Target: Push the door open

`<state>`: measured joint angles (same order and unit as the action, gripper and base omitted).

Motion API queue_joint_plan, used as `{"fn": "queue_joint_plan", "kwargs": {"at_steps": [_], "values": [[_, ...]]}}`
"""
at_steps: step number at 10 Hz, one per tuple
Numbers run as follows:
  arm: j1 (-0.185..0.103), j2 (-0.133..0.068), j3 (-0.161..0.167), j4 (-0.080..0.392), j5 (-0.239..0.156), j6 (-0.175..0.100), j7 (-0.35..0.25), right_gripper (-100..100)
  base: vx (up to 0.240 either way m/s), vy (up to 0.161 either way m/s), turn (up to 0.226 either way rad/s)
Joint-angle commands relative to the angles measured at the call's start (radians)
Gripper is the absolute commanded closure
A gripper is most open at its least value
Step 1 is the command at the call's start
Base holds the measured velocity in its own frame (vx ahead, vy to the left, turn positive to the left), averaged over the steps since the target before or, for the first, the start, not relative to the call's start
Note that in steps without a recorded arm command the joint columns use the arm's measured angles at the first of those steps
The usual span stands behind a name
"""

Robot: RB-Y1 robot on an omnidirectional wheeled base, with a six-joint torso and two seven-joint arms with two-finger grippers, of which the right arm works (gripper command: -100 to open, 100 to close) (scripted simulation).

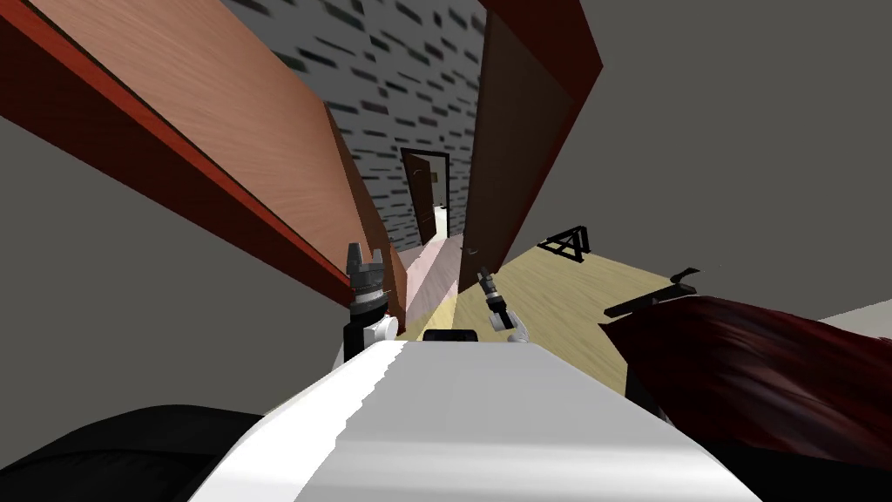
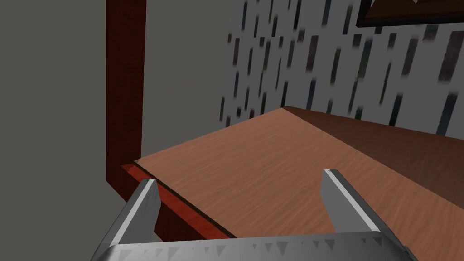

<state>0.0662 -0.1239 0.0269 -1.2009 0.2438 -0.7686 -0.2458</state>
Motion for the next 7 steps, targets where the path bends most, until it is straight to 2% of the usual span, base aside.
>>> {"fn": "queue_joint_plan", "kwargs": {"at_steps": [1, 7], "values": [[-0.016, -0.002, 0.003, 0.043, 0.009, -0.013, -0.011, -100, 0.07, -0.087, 0.044], [-0.069, -0.007, 0.013, 0.181, 0.043, -0.044, -0.049, -100, 0.072, -0.105, 0.046]]}}
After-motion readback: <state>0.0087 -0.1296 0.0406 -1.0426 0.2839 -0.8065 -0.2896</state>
